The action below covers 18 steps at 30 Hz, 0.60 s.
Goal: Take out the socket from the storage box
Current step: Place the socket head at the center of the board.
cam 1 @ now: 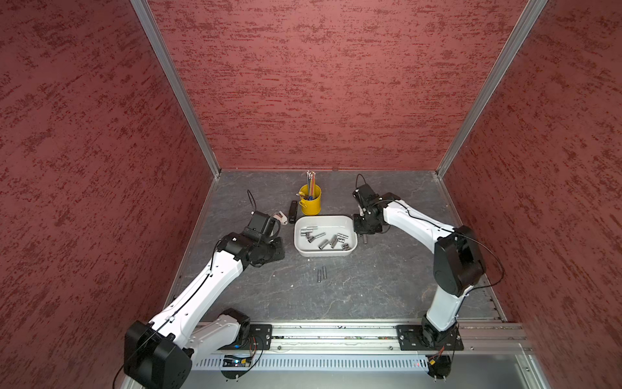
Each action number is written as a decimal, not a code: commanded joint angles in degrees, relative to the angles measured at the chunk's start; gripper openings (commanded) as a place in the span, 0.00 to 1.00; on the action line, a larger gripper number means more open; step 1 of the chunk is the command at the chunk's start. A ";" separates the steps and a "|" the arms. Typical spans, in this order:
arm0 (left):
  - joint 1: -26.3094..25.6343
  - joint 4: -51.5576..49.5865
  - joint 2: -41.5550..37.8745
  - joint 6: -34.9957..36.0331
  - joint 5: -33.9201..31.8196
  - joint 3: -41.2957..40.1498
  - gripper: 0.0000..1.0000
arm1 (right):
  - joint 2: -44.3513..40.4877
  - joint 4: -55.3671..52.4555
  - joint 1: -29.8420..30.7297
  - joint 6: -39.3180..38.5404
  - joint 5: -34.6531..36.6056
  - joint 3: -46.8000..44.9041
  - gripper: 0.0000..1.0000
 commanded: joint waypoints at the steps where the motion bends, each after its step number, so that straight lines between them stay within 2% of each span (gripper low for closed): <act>1: -0.20 1.14 -0.69 0.88 -0.04 -0.53 0.36 | -0.49 4.19 -2.99 -1.46 0.03 -3.19 0.14; 7: -0.37 1.14 -0.54 0.76 -0.11 -0.53 0.36 | 2.25 6.74 -6.43 -3.08 -0.58 -5.15 0.14; 18: -0.46 1.14 -0.33 0.78 -0.26 -0.60 0.36 | 7.41 7.87 -6.75 -4.47 -1.50 -4.12 0.18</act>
